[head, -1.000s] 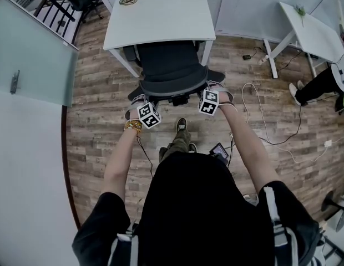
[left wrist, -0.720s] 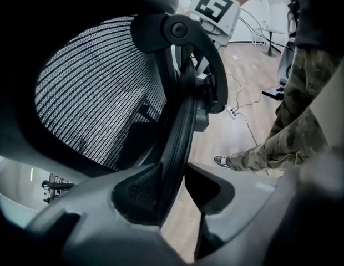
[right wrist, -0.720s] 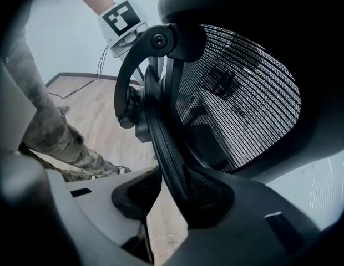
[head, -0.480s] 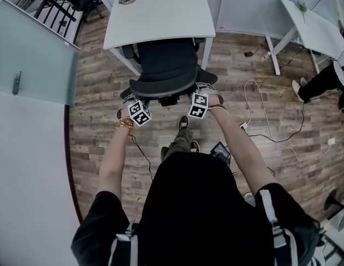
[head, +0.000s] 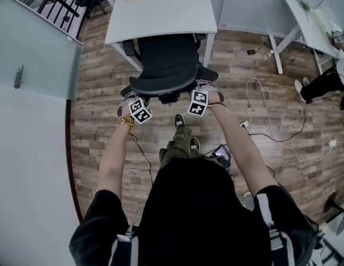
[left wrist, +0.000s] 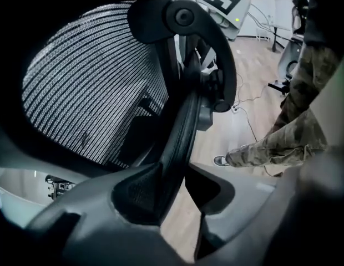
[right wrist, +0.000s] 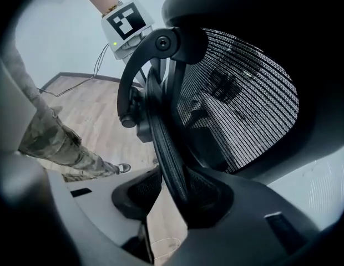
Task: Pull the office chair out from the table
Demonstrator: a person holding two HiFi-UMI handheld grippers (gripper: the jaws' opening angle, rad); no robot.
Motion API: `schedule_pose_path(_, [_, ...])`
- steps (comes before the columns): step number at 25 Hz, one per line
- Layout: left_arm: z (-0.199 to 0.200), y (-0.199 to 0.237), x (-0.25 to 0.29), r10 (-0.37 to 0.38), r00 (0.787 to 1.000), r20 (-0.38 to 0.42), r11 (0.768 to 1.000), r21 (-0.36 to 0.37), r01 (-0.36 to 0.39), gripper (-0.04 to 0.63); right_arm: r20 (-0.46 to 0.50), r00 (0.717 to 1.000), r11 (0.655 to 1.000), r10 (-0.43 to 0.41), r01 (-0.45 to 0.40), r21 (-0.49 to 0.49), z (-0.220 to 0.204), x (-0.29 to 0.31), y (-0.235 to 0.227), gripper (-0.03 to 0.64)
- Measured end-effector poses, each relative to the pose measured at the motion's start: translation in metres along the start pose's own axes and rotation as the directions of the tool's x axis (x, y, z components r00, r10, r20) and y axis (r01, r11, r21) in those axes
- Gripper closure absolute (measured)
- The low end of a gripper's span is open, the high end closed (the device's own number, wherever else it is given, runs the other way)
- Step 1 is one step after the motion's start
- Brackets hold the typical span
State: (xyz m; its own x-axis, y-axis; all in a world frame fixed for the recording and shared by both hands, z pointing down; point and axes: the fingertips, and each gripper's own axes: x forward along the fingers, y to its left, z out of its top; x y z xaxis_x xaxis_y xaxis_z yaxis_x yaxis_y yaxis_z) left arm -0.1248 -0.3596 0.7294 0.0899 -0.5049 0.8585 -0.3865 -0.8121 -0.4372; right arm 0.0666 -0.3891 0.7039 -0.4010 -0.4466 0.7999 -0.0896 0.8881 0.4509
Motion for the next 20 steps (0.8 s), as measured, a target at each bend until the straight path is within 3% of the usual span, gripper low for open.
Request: schedule_pose_path(20, [-0.012, -0.024, -0.008, -0.023, 0.999, -0.048, 1.000, 0.018, 0.024, 0.454, -0.008, 1.000, 1.000, 0.009, -0.009, 0.016, 0.002, -0.008, 0.022, 0.497])
